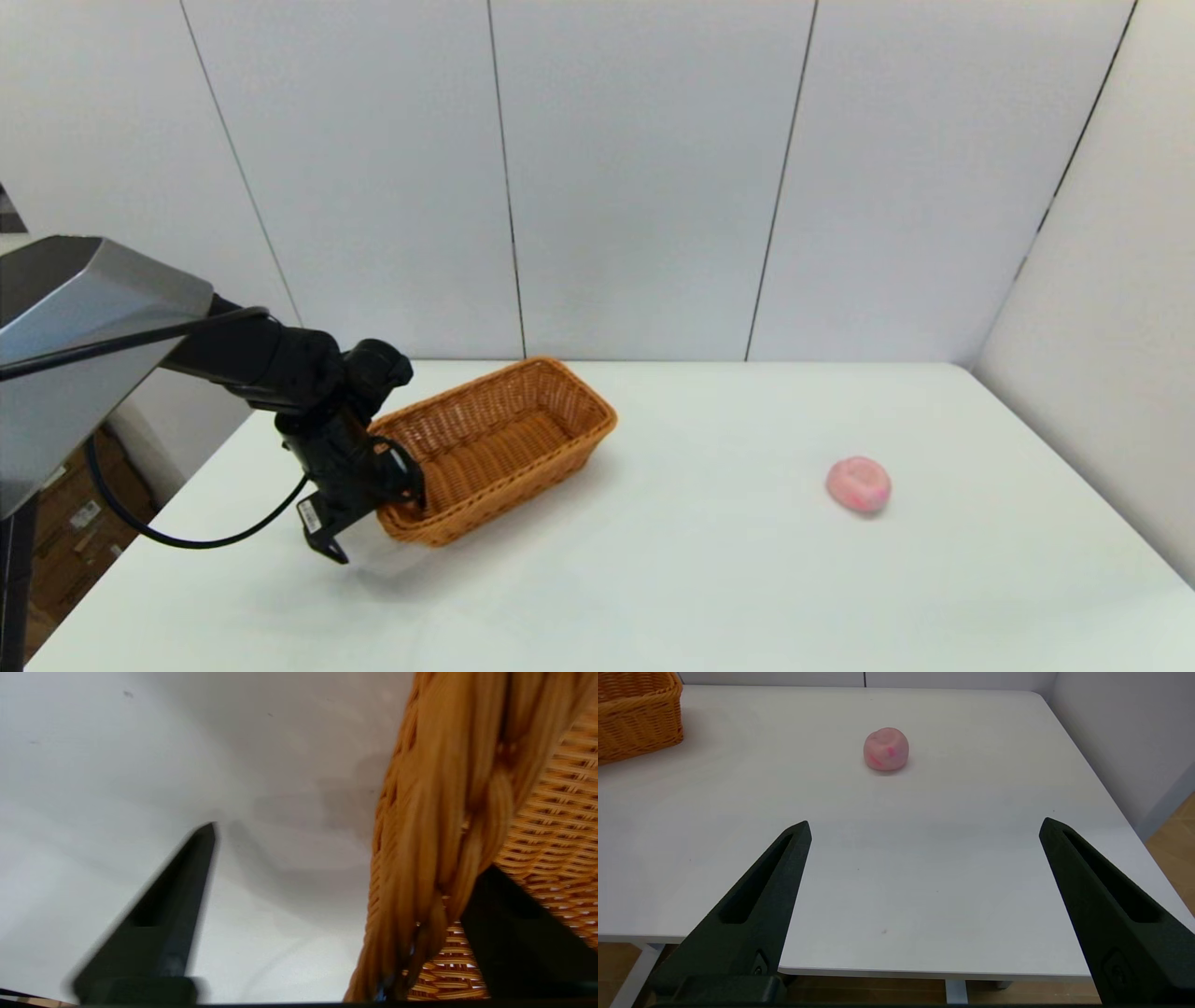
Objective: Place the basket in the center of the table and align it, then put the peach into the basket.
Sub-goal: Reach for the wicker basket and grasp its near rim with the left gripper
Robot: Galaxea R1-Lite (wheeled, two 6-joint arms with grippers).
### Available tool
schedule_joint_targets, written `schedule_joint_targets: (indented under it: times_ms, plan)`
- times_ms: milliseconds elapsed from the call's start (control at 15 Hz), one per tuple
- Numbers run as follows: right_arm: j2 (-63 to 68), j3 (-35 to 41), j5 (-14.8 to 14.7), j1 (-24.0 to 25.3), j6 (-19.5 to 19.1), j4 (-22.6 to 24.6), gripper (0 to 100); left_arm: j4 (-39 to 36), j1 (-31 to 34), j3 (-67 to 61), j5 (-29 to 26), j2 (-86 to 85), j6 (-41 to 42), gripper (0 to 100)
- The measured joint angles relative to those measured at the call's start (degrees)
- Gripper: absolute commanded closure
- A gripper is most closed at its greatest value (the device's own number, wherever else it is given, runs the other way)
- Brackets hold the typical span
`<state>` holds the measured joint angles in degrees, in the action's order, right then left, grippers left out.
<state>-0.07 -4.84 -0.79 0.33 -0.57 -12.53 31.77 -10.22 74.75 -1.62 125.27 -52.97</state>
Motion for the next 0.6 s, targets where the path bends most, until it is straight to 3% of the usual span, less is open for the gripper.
schedule_joint_targets:
  times_ms: [600]
  plan:
    - [0.0, 0.0, 0.0, 0.0, 0.0, 0.0, 0, 0.0, 0.4, 1.0, -3.6, -1.1, 0.1, 100]
